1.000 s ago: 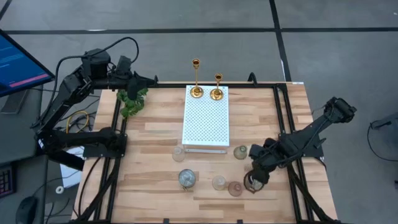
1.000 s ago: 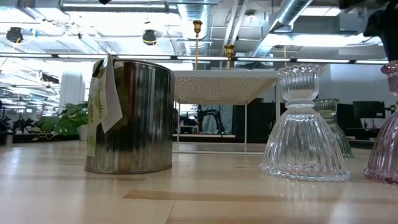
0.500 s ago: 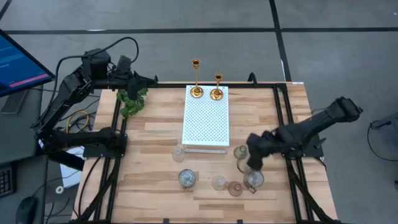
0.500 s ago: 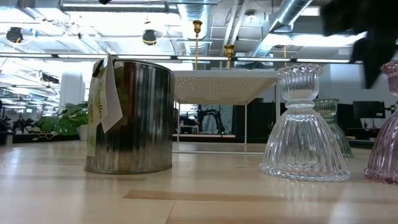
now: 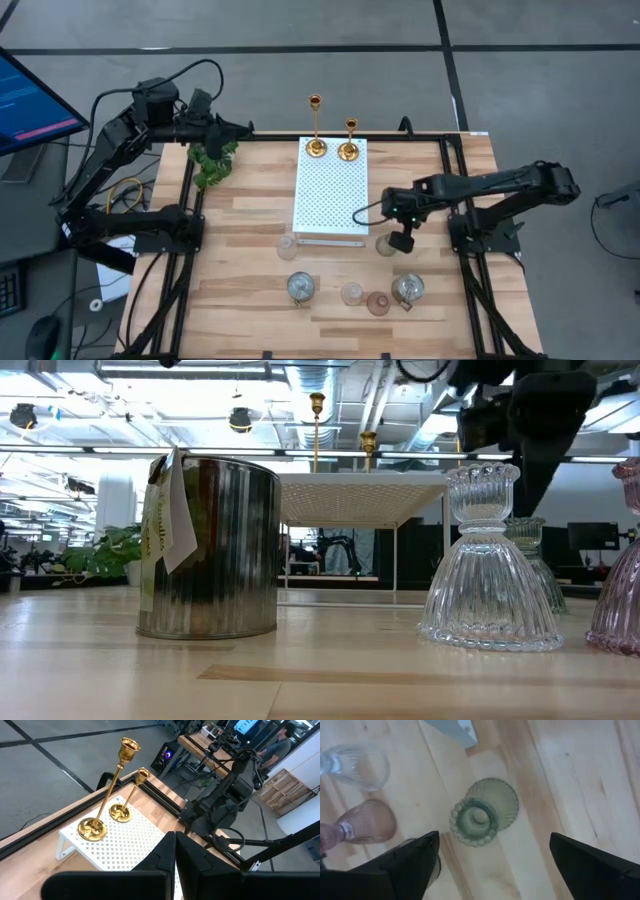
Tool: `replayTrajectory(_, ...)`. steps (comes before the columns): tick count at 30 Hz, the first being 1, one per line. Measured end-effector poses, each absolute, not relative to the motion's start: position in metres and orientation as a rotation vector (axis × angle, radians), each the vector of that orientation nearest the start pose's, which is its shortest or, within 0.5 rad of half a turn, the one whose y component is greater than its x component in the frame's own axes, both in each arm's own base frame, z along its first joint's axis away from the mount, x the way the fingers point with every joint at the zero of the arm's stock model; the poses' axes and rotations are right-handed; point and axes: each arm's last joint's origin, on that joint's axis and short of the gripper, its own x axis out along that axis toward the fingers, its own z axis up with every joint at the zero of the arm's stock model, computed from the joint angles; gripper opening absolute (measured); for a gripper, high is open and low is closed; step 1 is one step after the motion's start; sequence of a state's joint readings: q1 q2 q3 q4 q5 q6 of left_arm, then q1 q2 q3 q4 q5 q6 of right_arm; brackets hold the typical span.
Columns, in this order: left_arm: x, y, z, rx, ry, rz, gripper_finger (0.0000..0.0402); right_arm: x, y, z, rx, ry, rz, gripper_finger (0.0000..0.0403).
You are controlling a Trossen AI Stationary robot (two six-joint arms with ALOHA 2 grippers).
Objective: Pick & Place candle stick holders
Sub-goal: Put the green glass candle holder on the shelf
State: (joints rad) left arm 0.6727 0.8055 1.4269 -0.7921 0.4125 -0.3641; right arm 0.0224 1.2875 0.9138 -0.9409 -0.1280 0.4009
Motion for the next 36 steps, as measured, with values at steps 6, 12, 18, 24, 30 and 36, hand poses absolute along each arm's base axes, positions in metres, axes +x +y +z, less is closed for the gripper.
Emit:
replayTrajectory(6, 0.081, 0.050, 0.469, -0.450, 0.098, 0.282, 0.0010, 0.225, 0.009, 0.231, 0.295, 1.289, -0.144, 0.0379)
replayTrajectory(12, 0.081, 0.050, 0.469, -0.450, 0.098, 0.282, 0.0010, 0.228, 0.008, 0.232, 0.279, 1.266, -0.120, 0.0379)
replayTrajectory(18, 0.081, 0.050, 0.469, -0.456, 0.097, 0.283, 0.0010, 0.237, 0.017, 0.219, 0.242, 1.308, -0.086, 0.0379)
replayTrajectory(24, 0.081, 0.050, 0.469, -0.460, 0.096, 0.285, 0.0010, 0.245, 0.022, 0.202, 0.208, 1.384, -0.078, 0.0379)
replayTrajectory(30, 0.081, 0.050, 0.469, -0.468, 0.095, 0.285, 0.0010, 0.247, 0.023, 0.202, 0.196, 1.372, -0.065, 0.0364)
replayTrajectory(36, 0.081, 0.050, 0.469, -0.467, 0.095, 0.285, 0.0010, 0.245, 0.023, 0.201, 0.195, 1.387, -0.068, 0.0295)
